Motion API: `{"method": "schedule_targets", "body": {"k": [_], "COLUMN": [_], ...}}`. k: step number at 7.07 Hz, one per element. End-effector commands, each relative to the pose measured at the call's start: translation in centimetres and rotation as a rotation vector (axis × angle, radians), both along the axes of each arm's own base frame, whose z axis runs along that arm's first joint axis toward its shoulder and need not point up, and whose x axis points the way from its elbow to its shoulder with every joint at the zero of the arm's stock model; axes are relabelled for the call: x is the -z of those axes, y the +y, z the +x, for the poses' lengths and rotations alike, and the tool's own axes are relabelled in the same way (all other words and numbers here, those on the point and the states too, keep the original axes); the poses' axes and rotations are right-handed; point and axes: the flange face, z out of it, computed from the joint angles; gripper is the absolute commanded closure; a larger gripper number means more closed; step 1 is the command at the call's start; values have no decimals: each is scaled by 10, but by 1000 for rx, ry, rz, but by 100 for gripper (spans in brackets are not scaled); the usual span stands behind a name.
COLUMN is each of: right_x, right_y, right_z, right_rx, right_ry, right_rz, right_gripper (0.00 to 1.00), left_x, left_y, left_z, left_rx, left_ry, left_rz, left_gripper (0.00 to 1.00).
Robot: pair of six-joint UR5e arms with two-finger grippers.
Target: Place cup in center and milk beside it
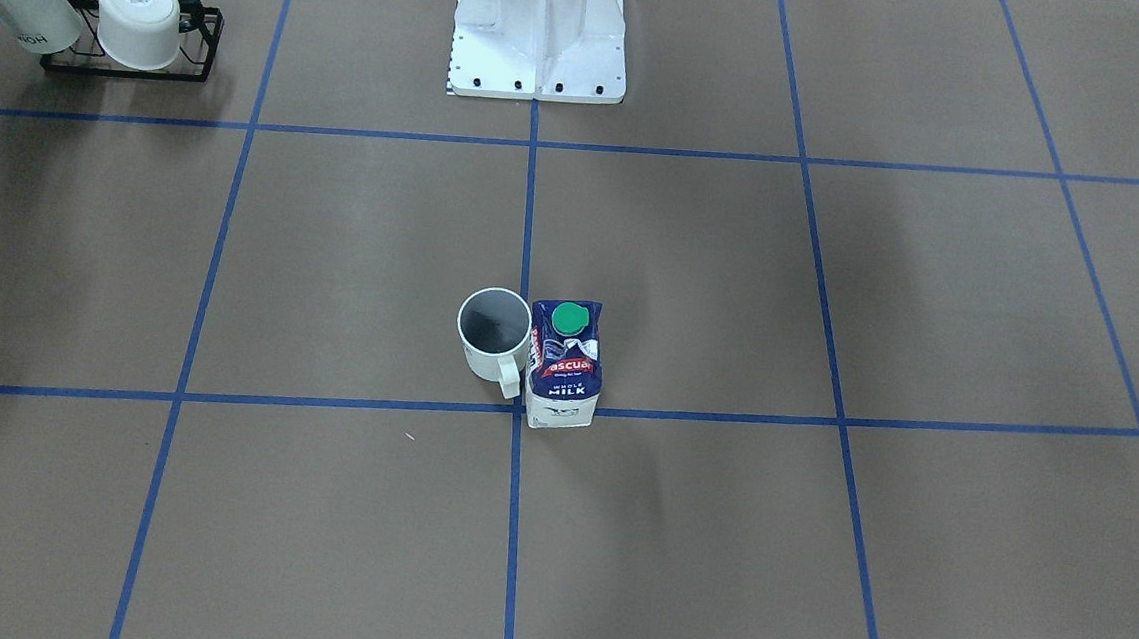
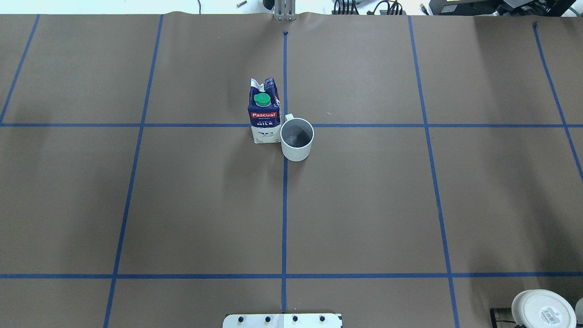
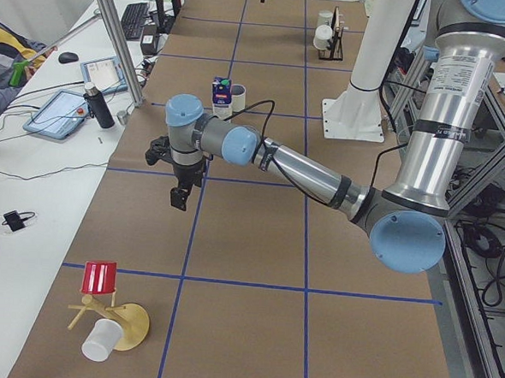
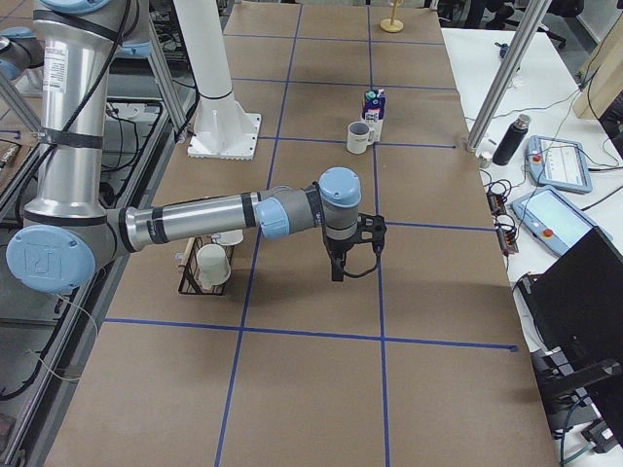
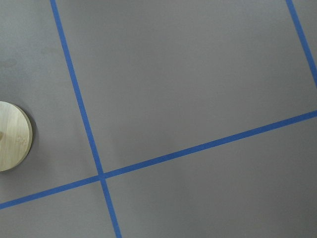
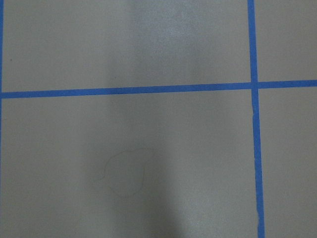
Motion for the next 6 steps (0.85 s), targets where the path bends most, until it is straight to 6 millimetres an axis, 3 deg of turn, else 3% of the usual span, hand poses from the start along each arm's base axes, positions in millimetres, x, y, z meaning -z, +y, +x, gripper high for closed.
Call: {"method": "schedule_targets", "body": {"k": [1, 3, 4, 6], "right_x": [4, 8, 11, 10], "right_y": [-2, -3, -6, -11], "right_z": [1, 1, 1, -1], "right_rx": [-5, -7, -8, -9], "right_ry": [-2, -4, -6, -6], "right_rz": [6, 13, 18, 14], "right_gripper": [0, 0, 0, 0], "left_x": [-27, -15, -32, -15], "left_y": [17, 21, 36, 47], "left_z": [-4, -3, 3, 2], "left_rx": [10, 81, 55, 64], "left_ry": [-4, 29, 127, 159], "left_rz": [-56, -108, -168, -142], "left_gripper": [1, 1, 1, 1]}}
